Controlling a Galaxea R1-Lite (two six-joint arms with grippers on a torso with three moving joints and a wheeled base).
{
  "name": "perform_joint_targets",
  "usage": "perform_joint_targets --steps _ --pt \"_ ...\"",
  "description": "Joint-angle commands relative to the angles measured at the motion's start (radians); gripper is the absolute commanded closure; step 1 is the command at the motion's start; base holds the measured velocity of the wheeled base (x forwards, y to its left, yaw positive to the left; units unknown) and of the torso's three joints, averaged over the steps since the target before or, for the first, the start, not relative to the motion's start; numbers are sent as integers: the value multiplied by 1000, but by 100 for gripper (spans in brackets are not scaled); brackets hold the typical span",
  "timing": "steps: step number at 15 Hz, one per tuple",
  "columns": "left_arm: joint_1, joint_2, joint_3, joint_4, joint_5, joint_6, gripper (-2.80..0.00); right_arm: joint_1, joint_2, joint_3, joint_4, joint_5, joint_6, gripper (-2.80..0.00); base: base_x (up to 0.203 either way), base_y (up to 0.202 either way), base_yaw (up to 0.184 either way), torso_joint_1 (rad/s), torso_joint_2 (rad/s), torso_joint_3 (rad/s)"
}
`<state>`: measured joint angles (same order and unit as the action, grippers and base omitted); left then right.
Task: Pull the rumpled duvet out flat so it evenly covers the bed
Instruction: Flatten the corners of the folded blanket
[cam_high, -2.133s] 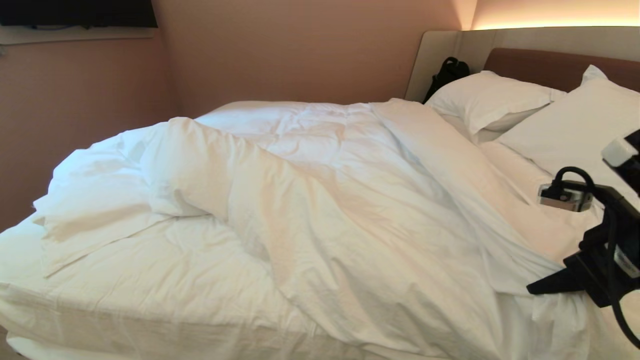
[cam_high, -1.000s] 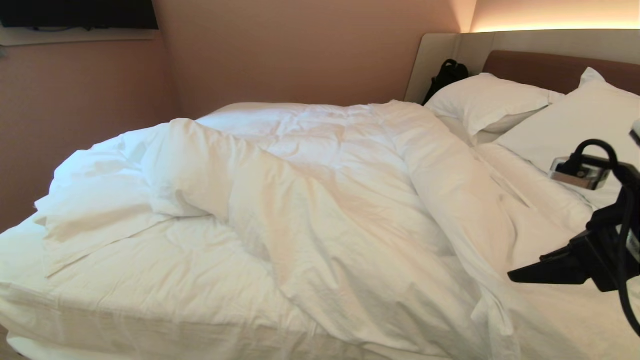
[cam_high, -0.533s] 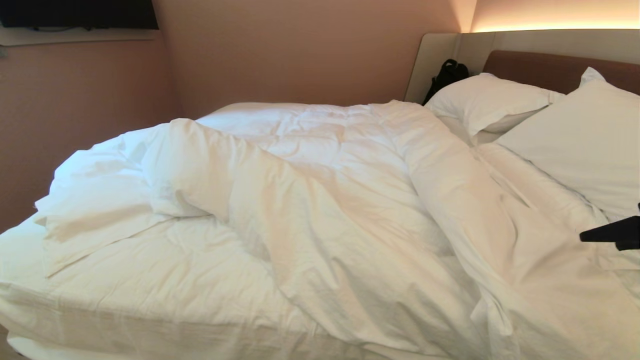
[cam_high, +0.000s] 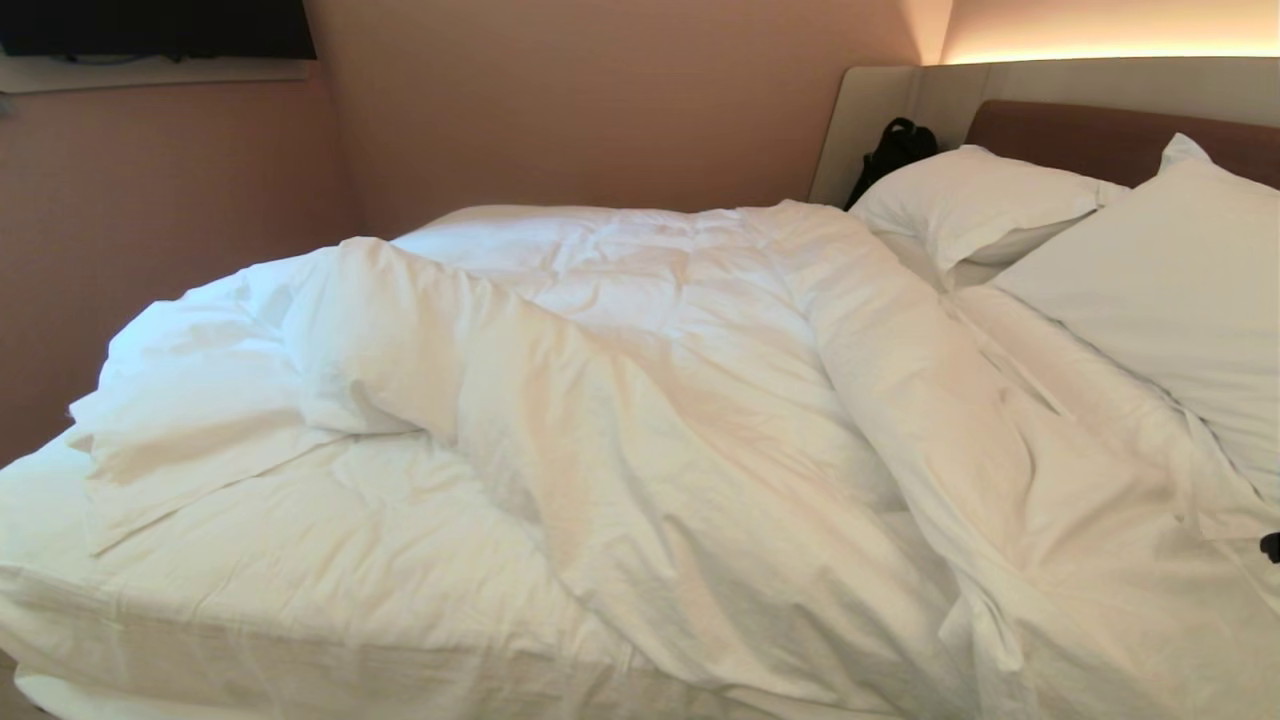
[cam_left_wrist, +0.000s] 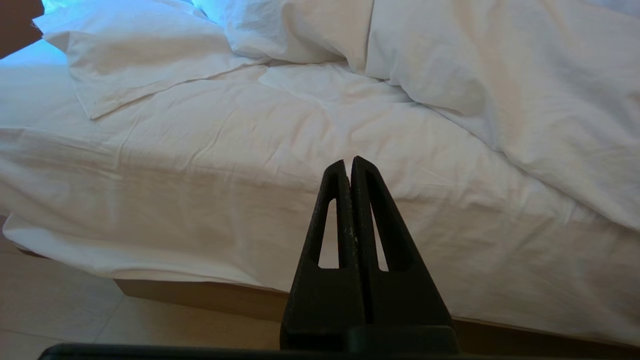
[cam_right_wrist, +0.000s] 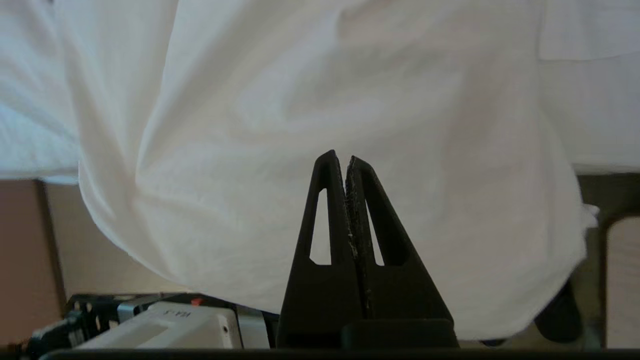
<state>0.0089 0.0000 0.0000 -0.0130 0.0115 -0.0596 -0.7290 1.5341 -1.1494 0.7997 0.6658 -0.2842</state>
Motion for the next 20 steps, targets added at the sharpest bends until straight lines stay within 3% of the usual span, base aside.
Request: perform_joint_targets --steps 1,8,9,14,20 --pt "0 2 0 -1 1 -2 0 -37 85 19 2 263 -365 0 0 0 0 0 0 0" --pt "0 2 0 -1 1 -1 0 -96 275 -79 0 297 -371 0 0 0 0 0 0 0" --pt "0 2 0 -1 1 -2 0 -99 289 -88 0 295 -370 -280 0 0 0 0 0 0" --pt "0 2 0 -1 1 -2 0 -135 348 -83 -73 214 -389 -280 0 0 0 0 0 0" --pt "0 2 0 -1 1 -2 0 -169 452 -70 -163 209 -449 -280 0 0 0 0 0 0"
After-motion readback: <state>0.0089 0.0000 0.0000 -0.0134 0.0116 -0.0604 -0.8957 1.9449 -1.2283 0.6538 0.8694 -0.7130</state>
